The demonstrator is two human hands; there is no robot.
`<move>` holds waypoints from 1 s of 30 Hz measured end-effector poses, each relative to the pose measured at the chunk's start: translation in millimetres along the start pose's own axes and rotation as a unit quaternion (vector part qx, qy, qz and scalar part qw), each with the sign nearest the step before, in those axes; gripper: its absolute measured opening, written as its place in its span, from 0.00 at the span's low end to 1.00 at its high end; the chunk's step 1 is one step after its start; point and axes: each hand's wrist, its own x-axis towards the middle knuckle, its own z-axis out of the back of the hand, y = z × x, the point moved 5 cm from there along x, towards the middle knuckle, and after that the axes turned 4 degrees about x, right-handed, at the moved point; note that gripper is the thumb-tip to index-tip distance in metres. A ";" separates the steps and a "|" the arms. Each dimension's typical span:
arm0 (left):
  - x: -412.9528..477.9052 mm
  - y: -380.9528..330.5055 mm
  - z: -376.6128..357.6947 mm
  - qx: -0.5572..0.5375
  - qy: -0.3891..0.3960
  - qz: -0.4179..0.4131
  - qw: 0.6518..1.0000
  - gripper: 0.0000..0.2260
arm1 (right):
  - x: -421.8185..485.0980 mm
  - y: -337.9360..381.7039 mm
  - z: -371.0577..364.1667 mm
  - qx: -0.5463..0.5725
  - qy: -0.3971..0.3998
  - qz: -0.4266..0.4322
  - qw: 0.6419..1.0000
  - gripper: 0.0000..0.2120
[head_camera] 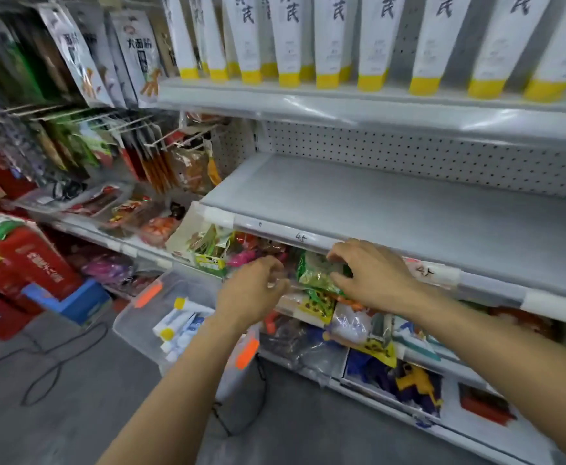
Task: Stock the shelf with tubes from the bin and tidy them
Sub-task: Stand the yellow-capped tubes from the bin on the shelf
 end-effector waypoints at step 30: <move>167.7 517.4 -238.3 0.161 0.224 0.189 0.943 0.20 | 348.6 207.5 -543.2 0.430 0.310 -0.353 0.771 0.17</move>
